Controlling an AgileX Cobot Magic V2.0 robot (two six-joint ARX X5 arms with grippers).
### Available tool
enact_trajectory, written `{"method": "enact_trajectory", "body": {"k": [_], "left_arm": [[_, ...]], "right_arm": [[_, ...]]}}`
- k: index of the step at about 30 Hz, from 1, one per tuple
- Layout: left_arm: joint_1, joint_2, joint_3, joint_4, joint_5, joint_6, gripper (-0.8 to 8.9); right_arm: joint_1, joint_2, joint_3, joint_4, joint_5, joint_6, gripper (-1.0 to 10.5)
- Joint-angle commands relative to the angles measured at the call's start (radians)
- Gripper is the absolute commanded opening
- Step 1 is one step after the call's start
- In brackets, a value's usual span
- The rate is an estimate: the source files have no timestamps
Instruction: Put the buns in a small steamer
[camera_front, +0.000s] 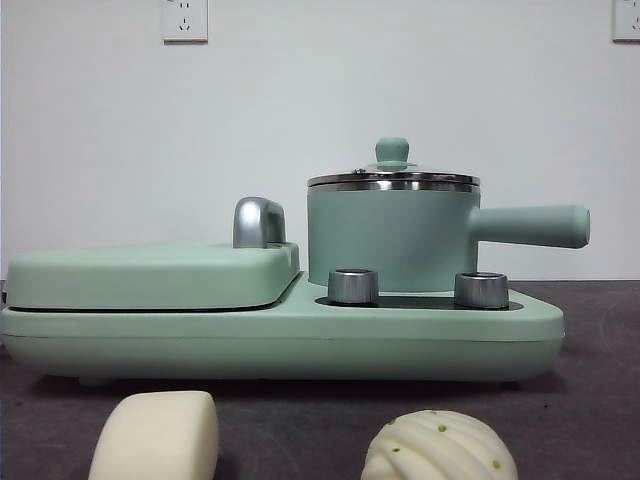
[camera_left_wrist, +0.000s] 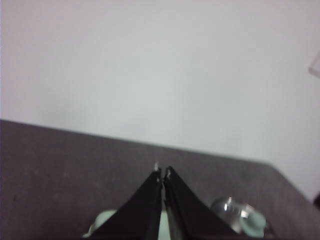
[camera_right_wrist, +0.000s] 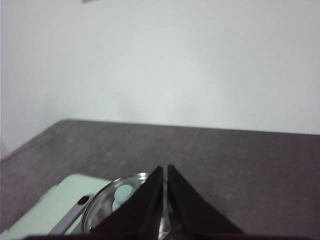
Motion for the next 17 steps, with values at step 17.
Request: {"method": "enact_trajectory", "body": {"k": [17], "left_arm": [[-0.182, 0.323, 0.104, -0.046, 0.134, 0.427, 2.85]], "right_arm": [[0.174, 0.209, 0.028, -0.075, -0.037, -0.412, 3.0]]}}
